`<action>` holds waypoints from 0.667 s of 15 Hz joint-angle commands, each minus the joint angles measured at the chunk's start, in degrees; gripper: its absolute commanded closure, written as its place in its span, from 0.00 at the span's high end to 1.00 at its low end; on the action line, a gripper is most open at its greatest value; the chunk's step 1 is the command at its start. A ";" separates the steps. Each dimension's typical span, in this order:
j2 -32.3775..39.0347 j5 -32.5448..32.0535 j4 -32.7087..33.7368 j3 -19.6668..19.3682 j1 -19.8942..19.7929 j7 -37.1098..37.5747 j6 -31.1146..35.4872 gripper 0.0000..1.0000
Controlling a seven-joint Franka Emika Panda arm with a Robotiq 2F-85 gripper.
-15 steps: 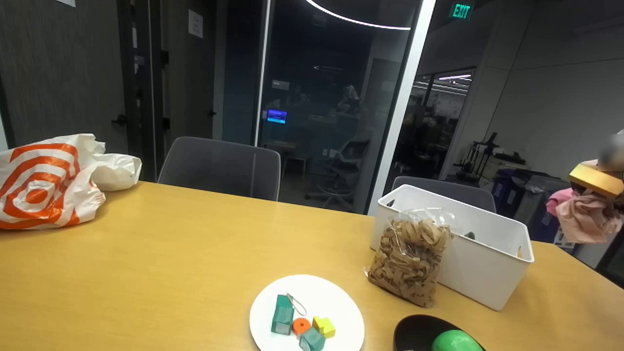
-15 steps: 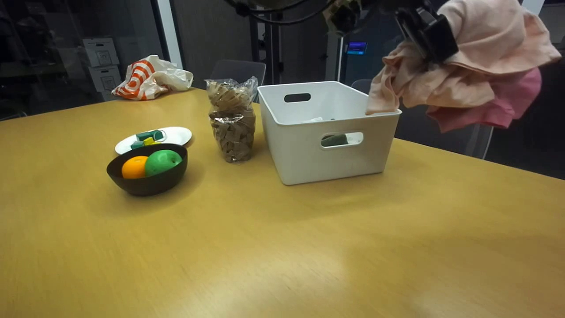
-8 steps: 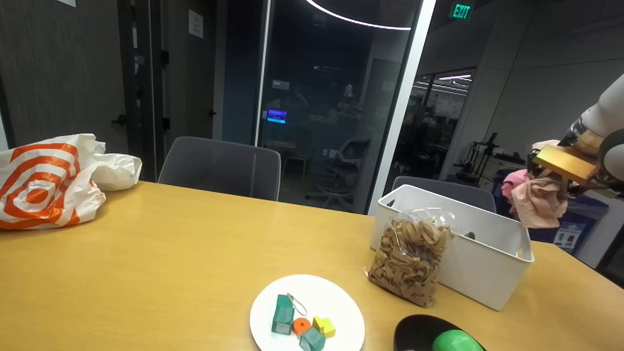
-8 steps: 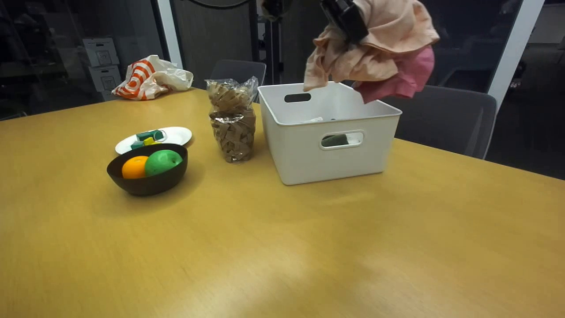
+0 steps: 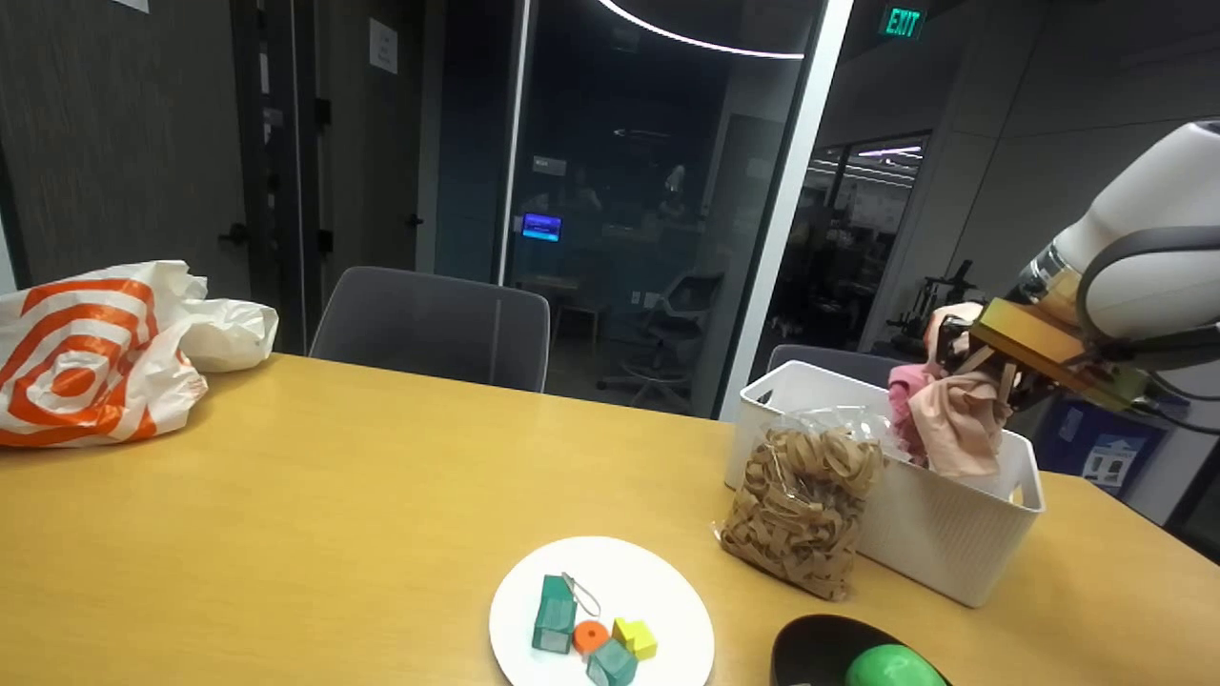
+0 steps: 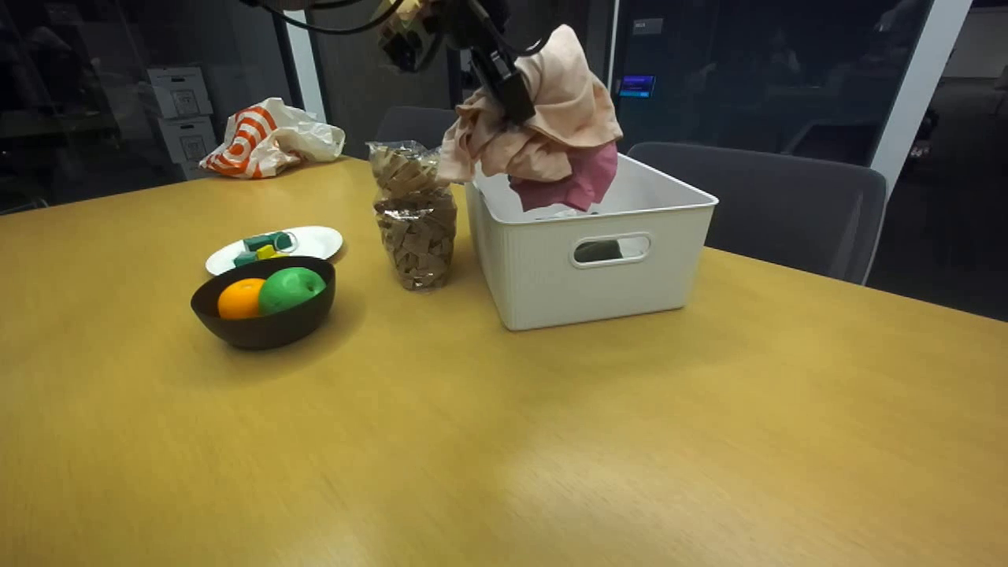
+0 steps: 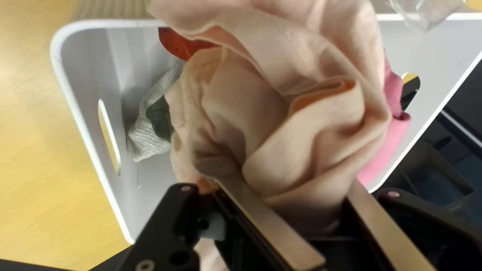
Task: Put the two shirts in the white basket together
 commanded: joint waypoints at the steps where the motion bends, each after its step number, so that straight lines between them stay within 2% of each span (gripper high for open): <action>1: 0.90 1.28 -0.92 1.93 -2.60 -3.55 1.79 0.51; 2: 0.96 1.40 -1.17 1.89 -2.93 -3.94 1.78 0.57; 7: 0.68 0.59 -2.16 2.03 -4.36 -2.93 2.28 0.95; 8: 0.53 0.53 -2.16 2.04 -4.56 -2.68 2.08 1.00; 10: 0.04 1.21 -2.41 2.03 -4.74 -2.75 1.26 1.00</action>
